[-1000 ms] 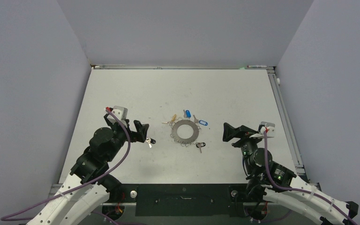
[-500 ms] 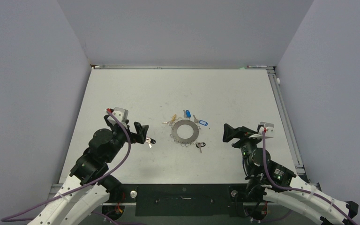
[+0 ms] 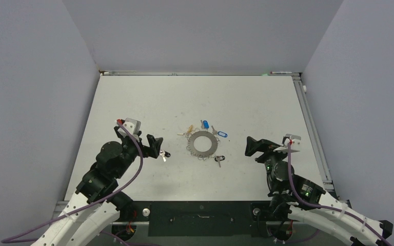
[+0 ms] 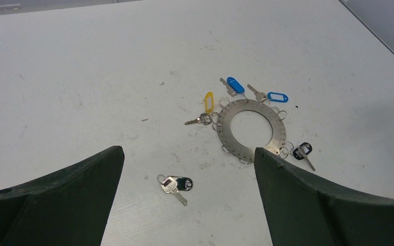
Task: Put the keys on the keyring
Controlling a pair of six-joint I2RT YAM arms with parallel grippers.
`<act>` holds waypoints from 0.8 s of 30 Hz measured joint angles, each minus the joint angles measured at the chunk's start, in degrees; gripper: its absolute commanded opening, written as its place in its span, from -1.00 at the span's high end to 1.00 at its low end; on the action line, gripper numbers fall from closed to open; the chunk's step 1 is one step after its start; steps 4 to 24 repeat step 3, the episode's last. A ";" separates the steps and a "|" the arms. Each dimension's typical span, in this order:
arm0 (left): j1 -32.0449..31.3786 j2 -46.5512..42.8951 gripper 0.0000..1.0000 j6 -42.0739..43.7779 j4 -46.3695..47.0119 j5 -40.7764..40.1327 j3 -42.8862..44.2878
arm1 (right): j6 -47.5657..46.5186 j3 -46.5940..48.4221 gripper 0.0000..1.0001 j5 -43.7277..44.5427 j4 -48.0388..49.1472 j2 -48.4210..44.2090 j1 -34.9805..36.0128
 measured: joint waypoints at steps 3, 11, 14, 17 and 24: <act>0.00 -0.17 -0.92 0.09 0.00 0.11 0.00 | 0.00 0.00 -0.74 0.02 -0.28 -2.54 0.00; 0.00 -0.17 -0.92 0.09 0.00 0.11 0.00 | 0.00 0.00 -0.74 0.02 -0.28 -2.54 0.00; 0.00 -0.17 -0.92 0.09 0.00 0.11 0.00 | 0.00 0.00 -0.74 0.02 -0.28 -2.54 0.00; 0.00 -0.17 -0.92 0.09 0.00 0.11 0.00 | 0.00 0.00 -0.74 0.02 -0.28 -2.54 0.00; 0.00 -0.17 -0.92 0.09 0.00 0.11 0.00 | 0.00 0.00 -0.74 0.02 -0.28 -2.54 0.00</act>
